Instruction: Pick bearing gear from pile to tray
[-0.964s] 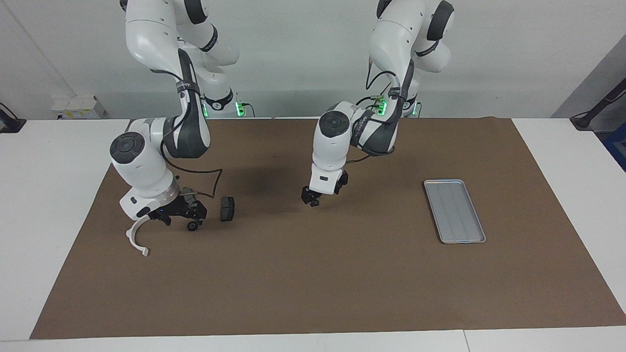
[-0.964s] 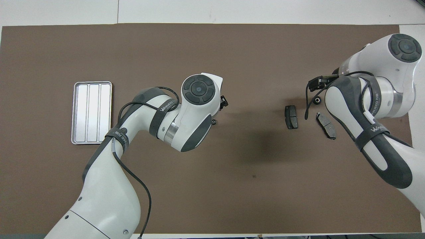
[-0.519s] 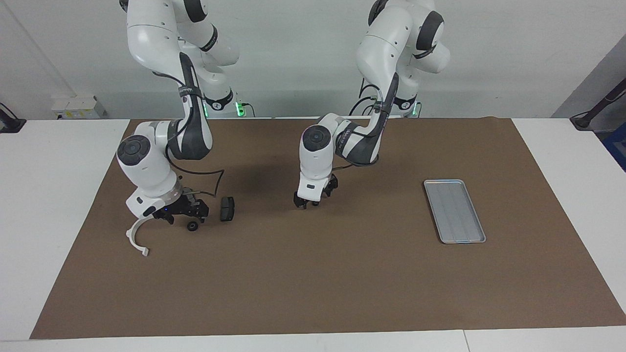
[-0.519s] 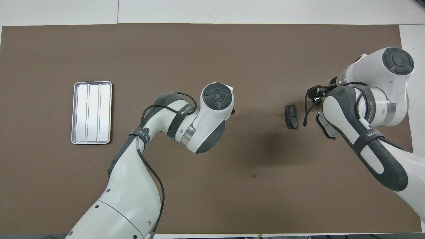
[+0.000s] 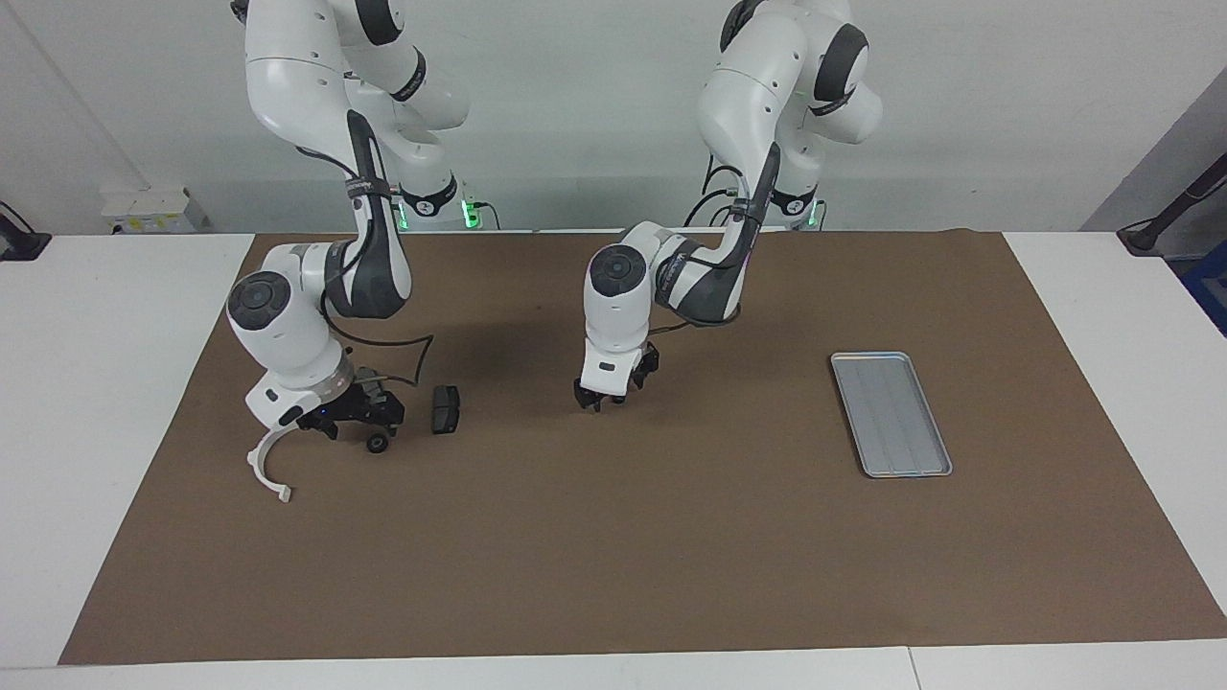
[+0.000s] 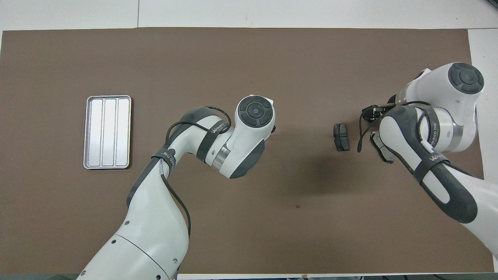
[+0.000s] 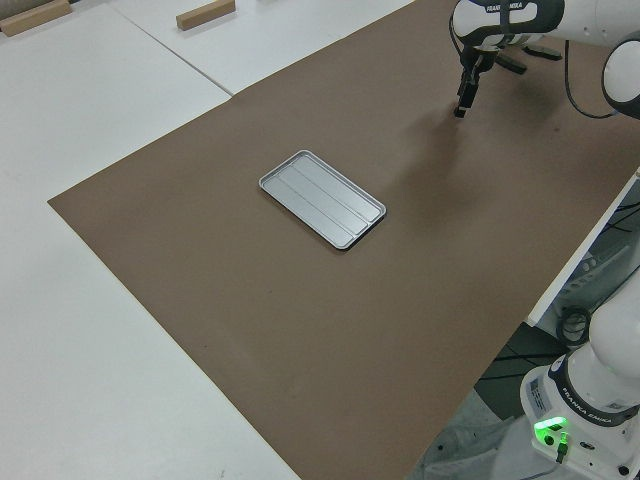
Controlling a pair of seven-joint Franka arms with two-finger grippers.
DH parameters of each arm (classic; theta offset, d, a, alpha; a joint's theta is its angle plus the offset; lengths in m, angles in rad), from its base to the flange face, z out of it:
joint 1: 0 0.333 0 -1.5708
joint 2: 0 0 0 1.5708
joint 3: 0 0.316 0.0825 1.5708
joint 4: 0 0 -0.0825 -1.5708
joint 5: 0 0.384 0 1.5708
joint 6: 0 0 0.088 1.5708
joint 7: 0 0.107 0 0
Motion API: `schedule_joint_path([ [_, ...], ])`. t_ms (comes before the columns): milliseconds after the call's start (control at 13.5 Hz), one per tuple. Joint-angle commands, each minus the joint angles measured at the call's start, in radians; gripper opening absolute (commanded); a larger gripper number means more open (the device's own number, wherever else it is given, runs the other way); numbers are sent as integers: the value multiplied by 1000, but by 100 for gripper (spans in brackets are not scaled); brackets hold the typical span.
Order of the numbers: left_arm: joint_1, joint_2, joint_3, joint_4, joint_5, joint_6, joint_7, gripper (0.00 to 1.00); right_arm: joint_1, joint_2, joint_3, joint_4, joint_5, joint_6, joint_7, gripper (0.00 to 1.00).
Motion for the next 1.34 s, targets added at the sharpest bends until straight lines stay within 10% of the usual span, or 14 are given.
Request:
schedule_joint_path([
  [0, -24, 2, 21, -2, 6, -3, -23, 72, 5, 16, 9, -20, 16, 56, -11, 100],
  [297, -24, 2, 21, -16, 7, 12, -48, 65, 14, 51, 9, -23, 14, 113, 4, 100],
  [519, -24, 0, 21, -25, 9, 27, -52, 41, 14, 50, 9, -23, 14, 105, -1, 94],
  [890, -24, -1, 22, -25, 10, 14, -52, 0, 14, 47, 9, -11, 14, 88, -2, 8],
  [1261, 50, -93, 34, -25, 15, -80, -13, 0, 13, 45, 7, 41, -3, 49, -2, 0],
])
